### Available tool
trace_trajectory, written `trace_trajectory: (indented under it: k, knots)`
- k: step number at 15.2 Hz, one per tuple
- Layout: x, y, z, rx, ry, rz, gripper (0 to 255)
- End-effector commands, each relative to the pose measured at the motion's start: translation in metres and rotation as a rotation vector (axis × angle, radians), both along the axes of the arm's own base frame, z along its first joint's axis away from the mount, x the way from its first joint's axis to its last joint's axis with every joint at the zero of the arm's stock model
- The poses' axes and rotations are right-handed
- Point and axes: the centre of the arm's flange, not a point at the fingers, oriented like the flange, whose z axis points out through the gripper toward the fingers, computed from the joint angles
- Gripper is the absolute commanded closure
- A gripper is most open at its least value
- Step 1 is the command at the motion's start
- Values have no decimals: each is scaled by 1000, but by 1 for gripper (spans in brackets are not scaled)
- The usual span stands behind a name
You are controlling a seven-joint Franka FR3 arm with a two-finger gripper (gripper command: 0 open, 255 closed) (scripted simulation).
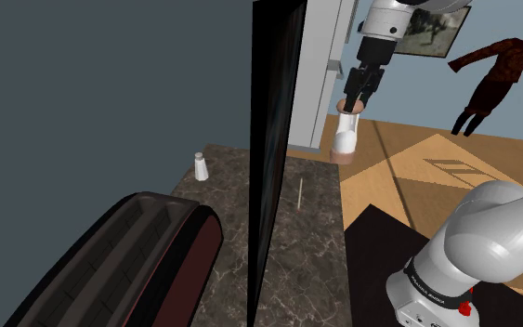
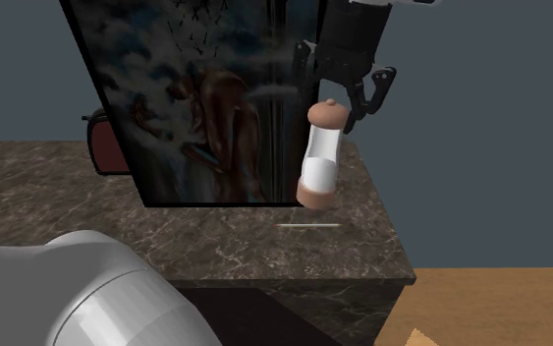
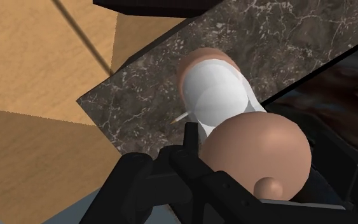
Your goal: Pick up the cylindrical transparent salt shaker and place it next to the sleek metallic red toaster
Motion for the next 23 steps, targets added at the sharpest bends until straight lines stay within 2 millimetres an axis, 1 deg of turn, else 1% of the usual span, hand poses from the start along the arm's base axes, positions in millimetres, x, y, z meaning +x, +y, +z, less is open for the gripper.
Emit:
trace_trajectory:
  k: [1,21,22,23]
  knots:
    - [-1,1,11,0,0,0,255]
    - [-1,1,117,0,0,0,255]
    - [-1,1,117,0,0,0,255]
    - [-4,14,117,0,0,0,255]
